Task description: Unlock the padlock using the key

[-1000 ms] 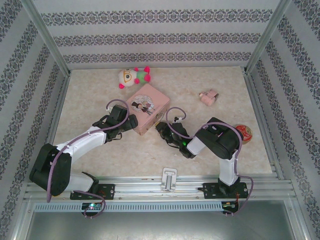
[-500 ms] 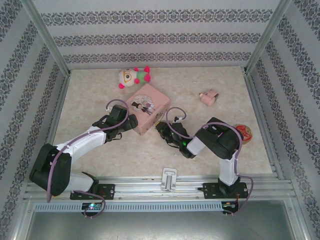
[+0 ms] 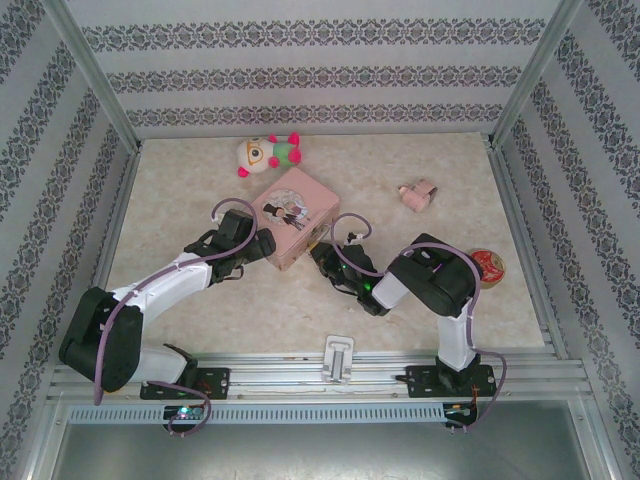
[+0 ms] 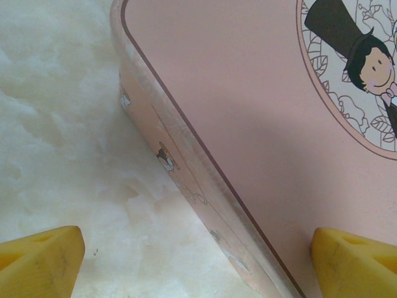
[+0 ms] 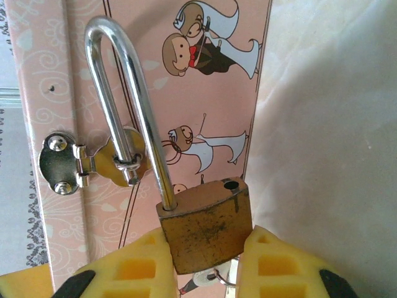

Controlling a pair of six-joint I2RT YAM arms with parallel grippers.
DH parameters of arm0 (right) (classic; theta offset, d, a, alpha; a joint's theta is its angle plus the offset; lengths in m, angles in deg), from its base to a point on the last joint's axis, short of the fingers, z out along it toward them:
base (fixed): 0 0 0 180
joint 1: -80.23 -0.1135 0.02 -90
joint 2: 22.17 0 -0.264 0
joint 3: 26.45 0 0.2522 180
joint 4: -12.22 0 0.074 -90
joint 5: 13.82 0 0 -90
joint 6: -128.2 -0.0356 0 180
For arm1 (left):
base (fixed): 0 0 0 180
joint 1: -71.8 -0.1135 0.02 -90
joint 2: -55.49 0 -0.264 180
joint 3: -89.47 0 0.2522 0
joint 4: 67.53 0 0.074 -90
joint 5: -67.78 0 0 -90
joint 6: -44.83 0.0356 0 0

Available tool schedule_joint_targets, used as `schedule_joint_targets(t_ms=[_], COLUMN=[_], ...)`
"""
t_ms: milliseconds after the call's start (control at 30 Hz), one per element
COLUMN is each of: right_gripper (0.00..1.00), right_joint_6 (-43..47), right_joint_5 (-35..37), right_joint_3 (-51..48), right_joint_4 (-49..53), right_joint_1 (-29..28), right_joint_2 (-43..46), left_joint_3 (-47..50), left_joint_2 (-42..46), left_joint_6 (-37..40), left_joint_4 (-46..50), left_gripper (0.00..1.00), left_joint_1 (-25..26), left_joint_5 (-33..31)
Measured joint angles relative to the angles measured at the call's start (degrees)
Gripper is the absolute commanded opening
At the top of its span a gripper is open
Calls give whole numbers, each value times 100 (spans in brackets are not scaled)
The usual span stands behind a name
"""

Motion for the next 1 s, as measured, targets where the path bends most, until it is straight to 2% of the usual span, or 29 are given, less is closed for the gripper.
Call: schedule_joint_targets(t_ms=[1000], right_gripper=[0], right_joint_6=[-83], right_joint_5=[133], right_joint_3=[-85], right_joint_4=[-398], right_joint_1=[2], right_joint_2=[-13], left_joint_3=[0], left_joint_2=[0], left_joint_6=[0], left_joint_4=[2], left_gripper=[93], left_joint_1=[0], left_joint_5=[4])
